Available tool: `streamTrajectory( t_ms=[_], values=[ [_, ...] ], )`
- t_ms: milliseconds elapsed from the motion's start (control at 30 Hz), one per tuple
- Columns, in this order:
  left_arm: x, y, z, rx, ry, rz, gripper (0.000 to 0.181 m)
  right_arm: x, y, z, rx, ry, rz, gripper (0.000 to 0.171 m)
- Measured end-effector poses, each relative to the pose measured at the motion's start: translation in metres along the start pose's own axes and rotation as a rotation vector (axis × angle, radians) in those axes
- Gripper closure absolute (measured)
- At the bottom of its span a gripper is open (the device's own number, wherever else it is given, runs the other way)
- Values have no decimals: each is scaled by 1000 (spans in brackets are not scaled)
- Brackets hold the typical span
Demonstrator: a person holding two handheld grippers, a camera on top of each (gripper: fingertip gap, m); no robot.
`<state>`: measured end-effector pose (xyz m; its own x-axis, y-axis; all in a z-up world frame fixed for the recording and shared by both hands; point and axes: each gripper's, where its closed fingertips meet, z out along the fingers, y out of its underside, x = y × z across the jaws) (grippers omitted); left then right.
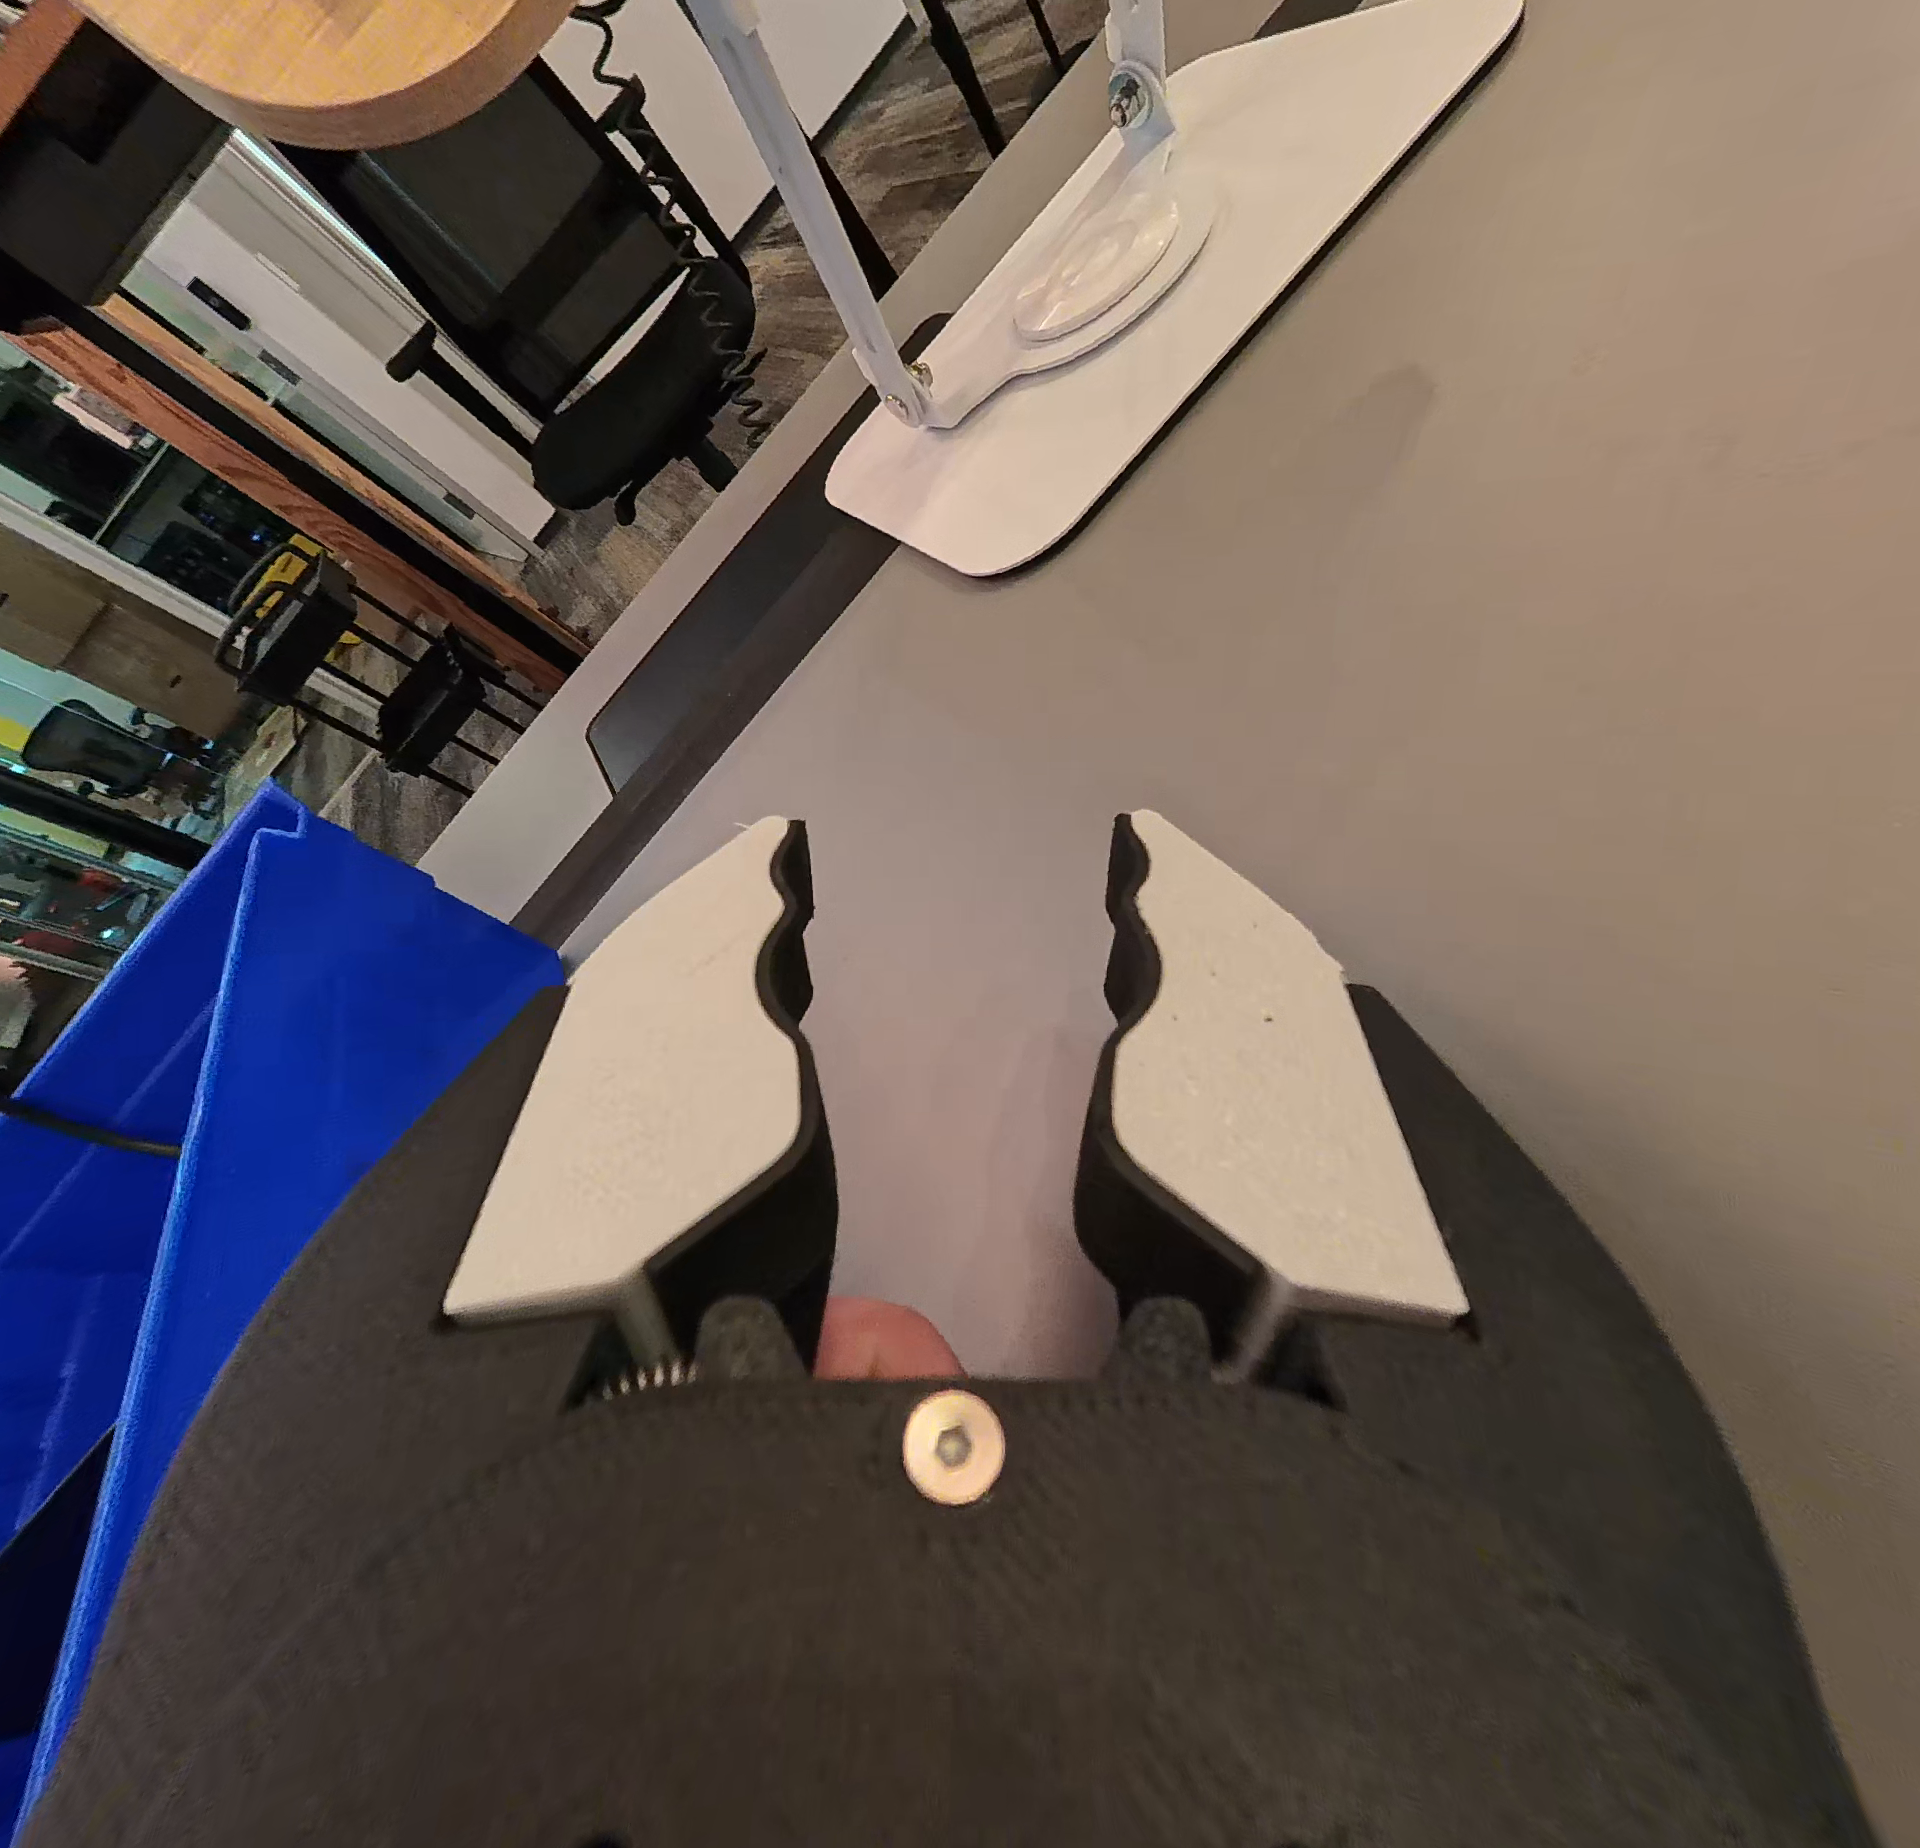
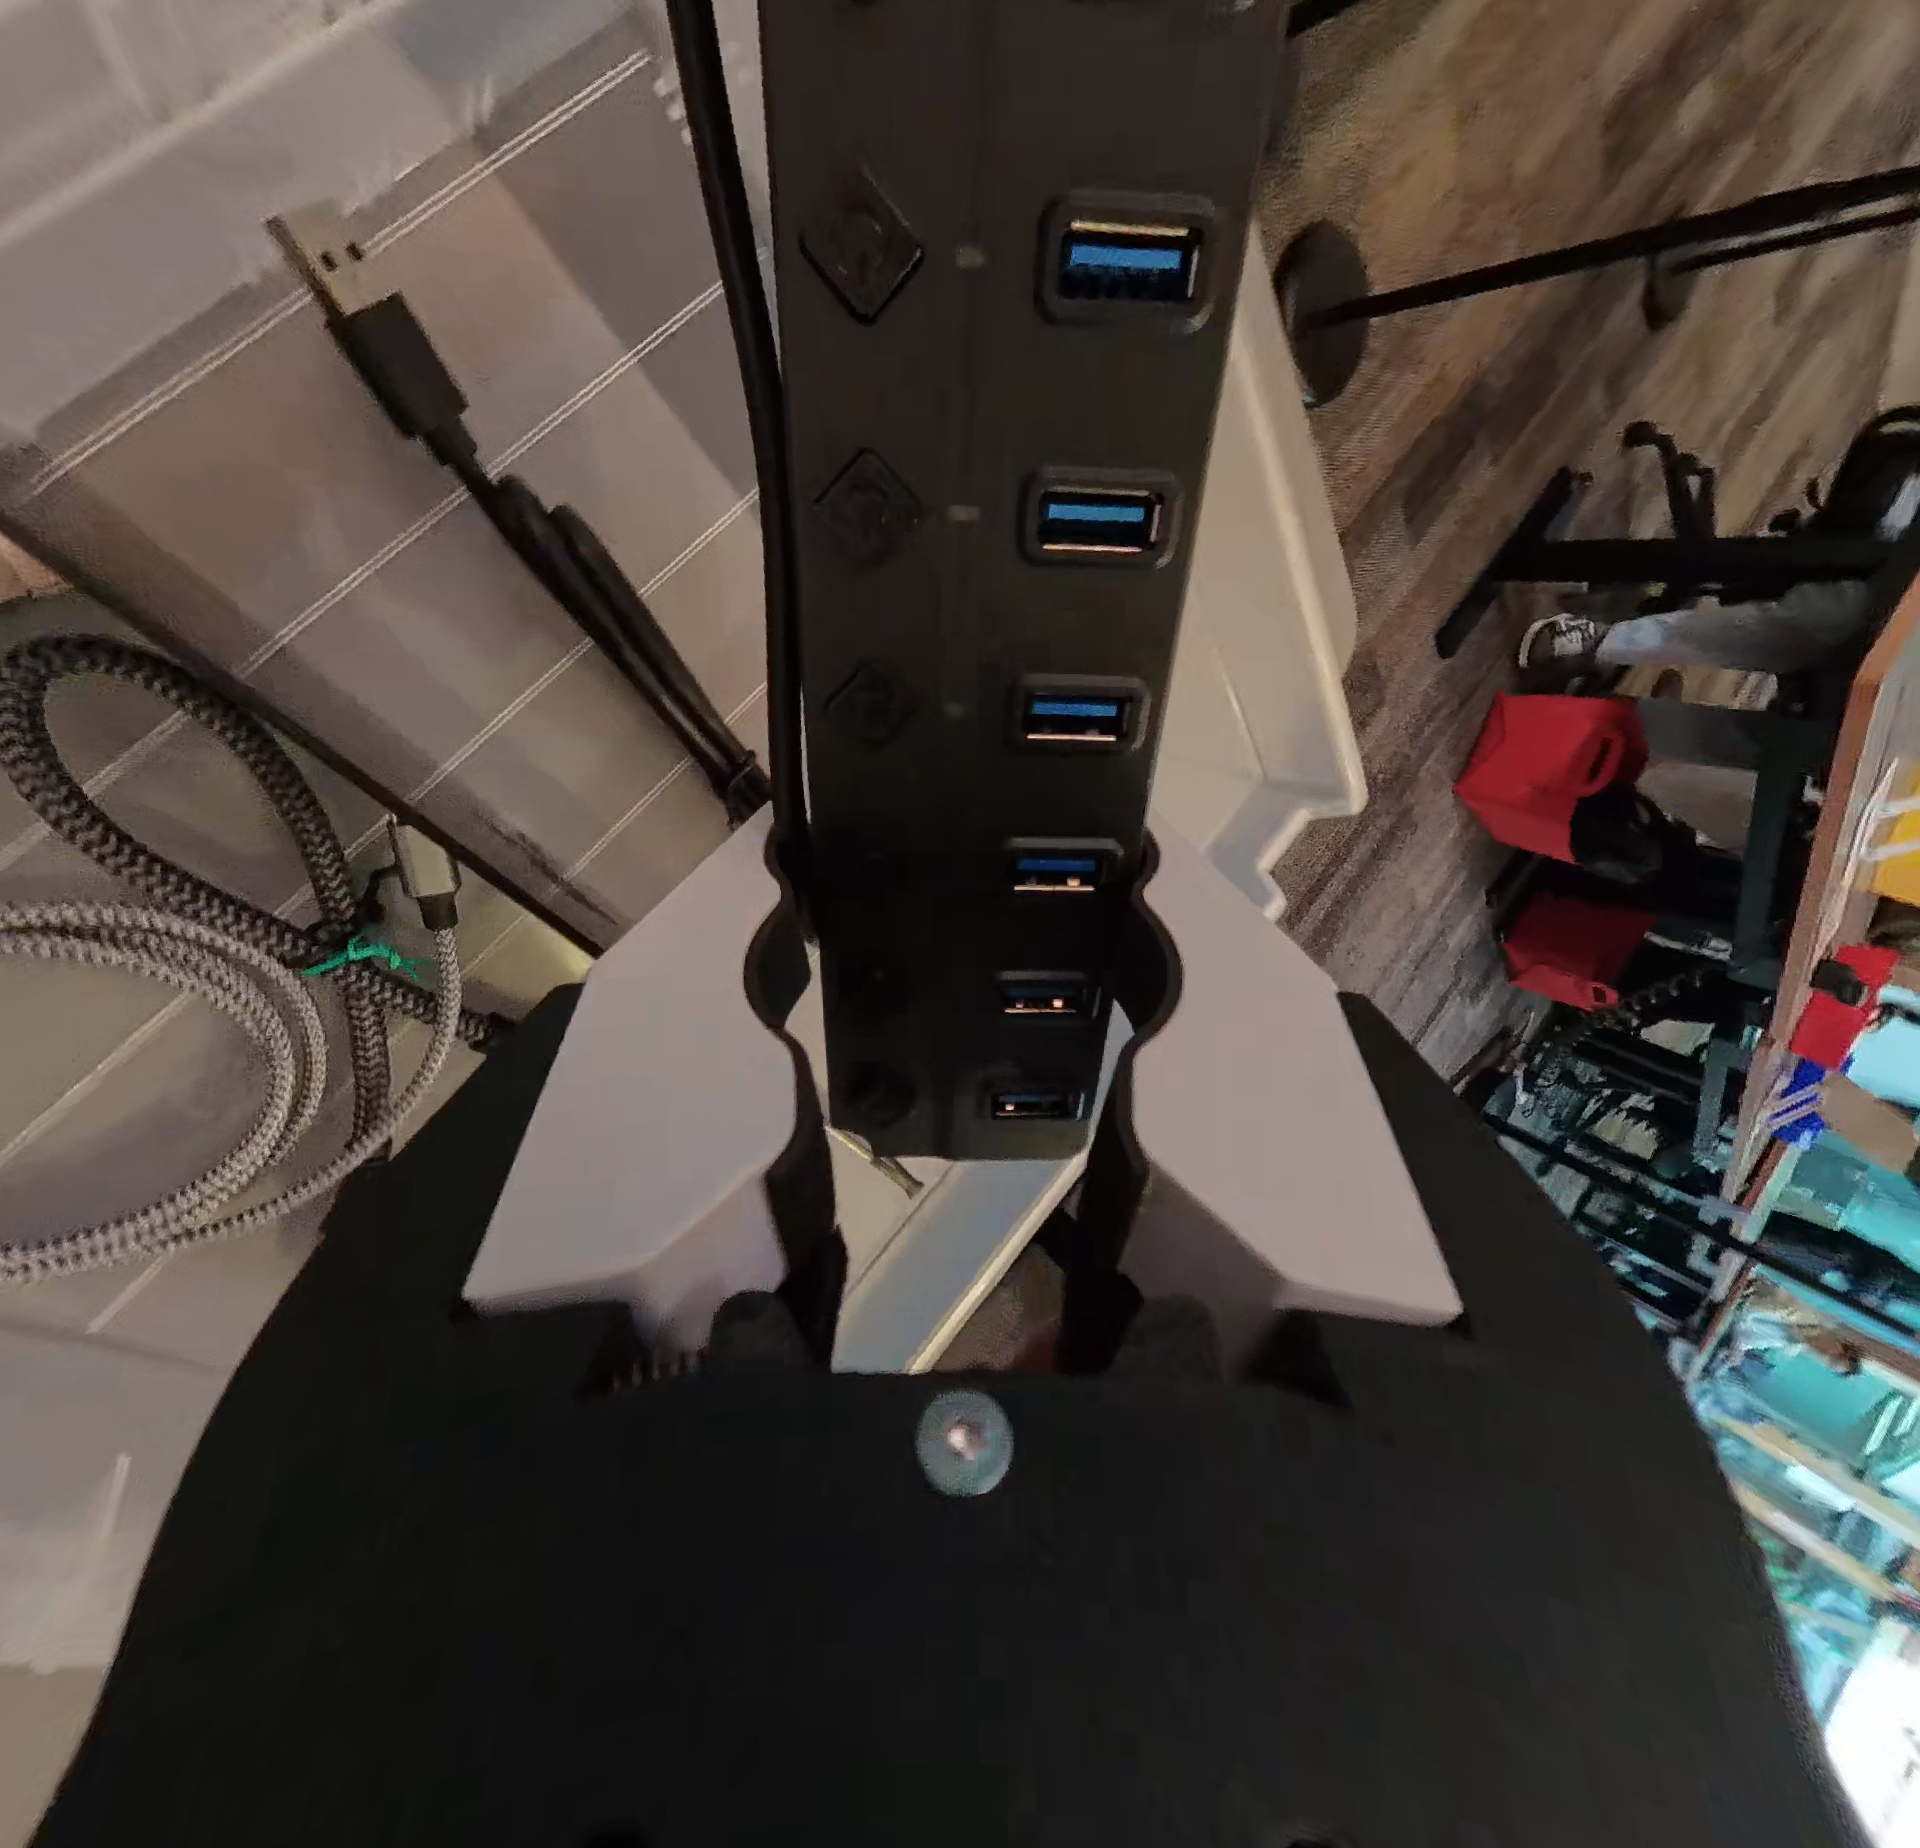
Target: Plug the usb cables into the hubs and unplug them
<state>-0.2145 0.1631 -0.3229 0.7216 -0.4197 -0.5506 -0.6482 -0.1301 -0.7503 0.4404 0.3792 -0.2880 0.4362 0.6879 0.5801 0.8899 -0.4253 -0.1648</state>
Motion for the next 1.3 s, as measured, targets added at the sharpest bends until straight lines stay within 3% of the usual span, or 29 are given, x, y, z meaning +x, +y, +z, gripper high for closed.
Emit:
streamTrajectory(
  t_ms=[167,467,800,1300],
  values=[
    [1,0,0,-2,2,8,127,-6,0,8,-65,-88,-116,115],
    [4,2,1,-8,13,25,127,-20,16,28,-296,-251,-179,115],
    [5,2,1,-8,17,34,126,-27,24,42,-437,-380,-196,115],
    [3,4,1,-16,12,37,126,-41,24,57,-510,-464,-198,106]
  ],
)
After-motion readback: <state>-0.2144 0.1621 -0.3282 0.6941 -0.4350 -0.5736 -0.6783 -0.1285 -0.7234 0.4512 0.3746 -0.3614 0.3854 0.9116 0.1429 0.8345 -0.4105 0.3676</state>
